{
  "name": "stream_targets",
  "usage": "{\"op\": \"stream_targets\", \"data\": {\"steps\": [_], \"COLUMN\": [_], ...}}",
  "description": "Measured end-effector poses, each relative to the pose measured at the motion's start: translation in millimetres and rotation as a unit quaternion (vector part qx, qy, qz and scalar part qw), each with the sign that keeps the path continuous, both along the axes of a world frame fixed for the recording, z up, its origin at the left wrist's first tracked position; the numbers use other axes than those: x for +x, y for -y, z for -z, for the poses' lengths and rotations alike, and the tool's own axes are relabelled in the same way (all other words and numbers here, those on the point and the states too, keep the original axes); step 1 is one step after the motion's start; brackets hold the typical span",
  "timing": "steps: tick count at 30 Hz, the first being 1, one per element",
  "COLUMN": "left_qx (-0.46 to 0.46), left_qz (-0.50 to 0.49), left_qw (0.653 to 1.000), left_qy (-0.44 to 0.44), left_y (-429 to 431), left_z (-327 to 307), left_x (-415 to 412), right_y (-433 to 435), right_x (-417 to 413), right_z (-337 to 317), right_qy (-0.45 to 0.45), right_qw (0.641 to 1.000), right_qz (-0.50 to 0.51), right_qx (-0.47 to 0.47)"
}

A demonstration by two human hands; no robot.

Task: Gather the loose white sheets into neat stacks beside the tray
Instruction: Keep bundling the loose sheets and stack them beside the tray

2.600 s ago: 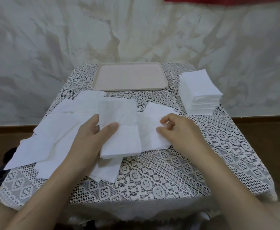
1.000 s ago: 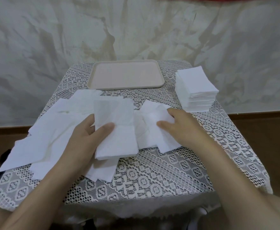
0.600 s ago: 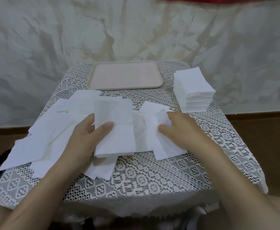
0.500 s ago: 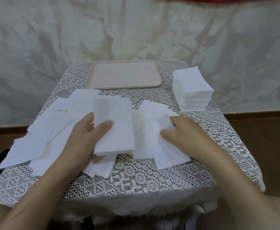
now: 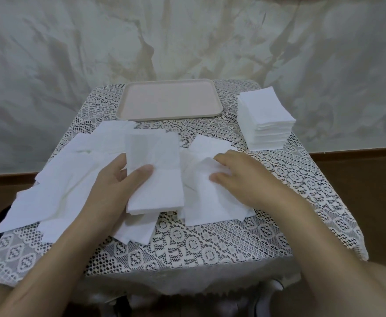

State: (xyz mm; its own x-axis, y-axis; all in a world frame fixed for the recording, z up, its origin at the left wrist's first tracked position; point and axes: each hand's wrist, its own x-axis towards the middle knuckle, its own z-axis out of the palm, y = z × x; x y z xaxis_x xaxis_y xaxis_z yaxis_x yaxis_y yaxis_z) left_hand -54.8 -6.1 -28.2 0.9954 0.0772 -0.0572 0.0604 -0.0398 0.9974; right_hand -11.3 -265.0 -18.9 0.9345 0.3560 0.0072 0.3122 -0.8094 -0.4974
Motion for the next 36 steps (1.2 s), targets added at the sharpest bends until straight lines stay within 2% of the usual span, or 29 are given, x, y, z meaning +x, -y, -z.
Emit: {"op": "stream_targets", "data": {"steps": [9,11,12,15,16,18,21,24,25,27,32,36], "left_qx": [0.005,-0.001,-0.007,-0.028,-0.034,-0.038,-0.039,-0.037,-0.036,-0.035,-0.034,-0.031], "left_qz": [0.006,0.000,-0.005,-0.016,-0.017,-0.017,-0.018,-0.019,-0.019,-0.018,-0.011,-0.010], "left_qw": [1.000,1.000,1.000,0.999,0.999,0.999,0.999,0.999,0.999,0.999,0.999,0.999], "left_qy": [0.003,0.003,0.004,0.003,0.003,0.005,0.006,0.005,0.004,0.002,0.002,0.000], "left_y": [0,0,0,1,1,1,1,0,-1,-1,-2,-1], "left_z": [-1,-1,-1,-1,-1,-1,-1,0,0,1,1,1], "left_x": [0,0,-1,-1,-1,0,1,1,2,2,3,2], "right_y": [7,17,21,24,21,13,5,3,3,4,17,18], "right_x": [-2,-1,-1,-3,-4,-5,-4,-4,-5,-5,-4,-3], "right_z": [0,1,-1,-4,-4,0,2,3,4,4,6,7], "right_qy": [-0.082,-0.076,-0.069,-0.067,-0.076,-0.099,-0.103,-0.065,-0.046,-0.014,-0.008,0.004], "right_qw": [0.996,0.990,0.980,0.910,0.891,0.877,0.893,0.966,0.979,0.986,0.988,0.986], "right_qz": [0.036,0.080,0.109,0.179,0.188,0.190,0.184,0.160,0.155,0.153,0.153,0.151], "right_qx": [0.009,0.086,0.154,0.369,0.406,0.431,0.396,0.195,0.125,0.062,0.036,0.074]}}
